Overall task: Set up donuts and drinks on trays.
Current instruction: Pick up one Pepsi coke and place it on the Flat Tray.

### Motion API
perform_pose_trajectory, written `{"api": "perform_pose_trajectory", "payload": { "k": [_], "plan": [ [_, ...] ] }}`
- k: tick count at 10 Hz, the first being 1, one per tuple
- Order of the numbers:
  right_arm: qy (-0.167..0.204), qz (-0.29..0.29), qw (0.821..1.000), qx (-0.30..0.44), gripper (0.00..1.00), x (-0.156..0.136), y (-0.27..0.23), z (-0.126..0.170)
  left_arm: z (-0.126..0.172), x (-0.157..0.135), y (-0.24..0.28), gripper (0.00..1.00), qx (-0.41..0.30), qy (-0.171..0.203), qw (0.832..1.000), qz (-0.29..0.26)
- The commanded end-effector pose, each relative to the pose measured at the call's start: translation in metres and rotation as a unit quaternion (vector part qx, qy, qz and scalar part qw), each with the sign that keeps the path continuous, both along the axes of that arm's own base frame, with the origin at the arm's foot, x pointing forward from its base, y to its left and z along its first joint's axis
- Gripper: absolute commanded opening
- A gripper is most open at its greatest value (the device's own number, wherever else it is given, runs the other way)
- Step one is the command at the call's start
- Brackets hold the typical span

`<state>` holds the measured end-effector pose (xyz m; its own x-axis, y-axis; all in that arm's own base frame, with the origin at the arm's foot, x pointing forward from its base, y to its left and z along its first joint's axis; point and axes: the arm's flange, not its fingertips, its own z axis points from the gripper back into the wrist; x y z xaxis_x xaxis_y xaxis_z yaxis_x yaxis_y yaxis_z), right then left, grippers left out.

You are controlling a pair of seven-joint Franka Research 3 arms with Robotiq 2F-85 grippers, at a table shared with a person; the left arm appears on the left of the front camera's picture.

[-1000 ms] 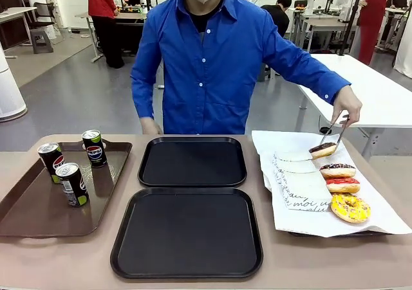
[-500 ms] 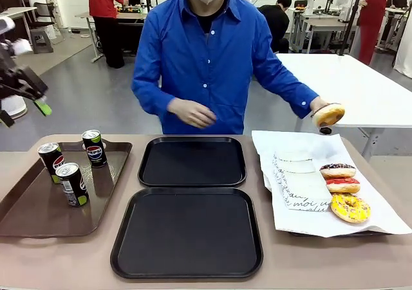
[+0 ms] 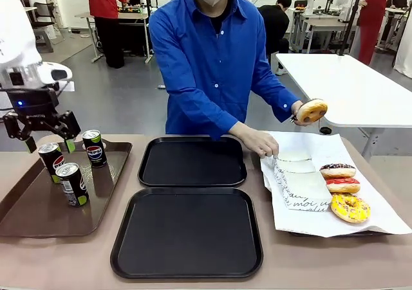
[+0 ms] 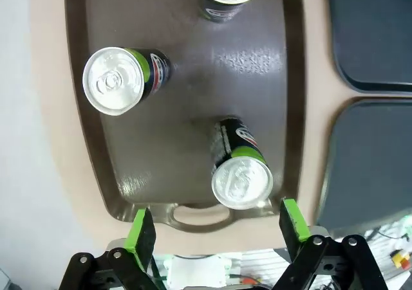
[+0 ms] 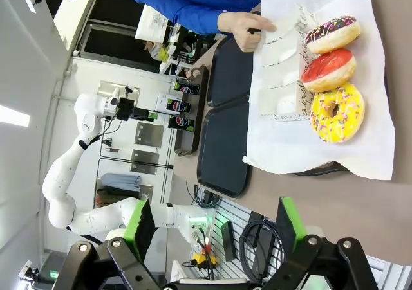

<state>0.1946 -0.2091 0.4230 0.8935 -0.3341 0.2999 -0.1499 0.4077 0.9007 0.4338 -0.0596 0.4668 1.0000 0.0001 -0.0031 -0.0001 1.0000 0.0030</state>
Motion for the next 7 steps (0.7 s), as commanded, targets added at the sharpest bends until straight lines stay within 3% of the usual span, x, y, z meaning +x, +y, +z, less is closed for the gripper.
{"api": "perform_pose_trajectory", "payload": {
  "k": [1,7],
  "plan": [
    [-0.012,0.001,1.000,0.005,1.00,0.0011,-0.0010,0.0007,0.0143,-0.0038,0.0013,1.00,-0.016,0.003,1.000,0.001],
    [-0.012,0.001,1.000,0.005,1.00,0.0011,-0.0010,0.0007,0.0143,-0.0038,0.0013,1.00,-0.016,0.003,1.000,0.001]
  ]
}}
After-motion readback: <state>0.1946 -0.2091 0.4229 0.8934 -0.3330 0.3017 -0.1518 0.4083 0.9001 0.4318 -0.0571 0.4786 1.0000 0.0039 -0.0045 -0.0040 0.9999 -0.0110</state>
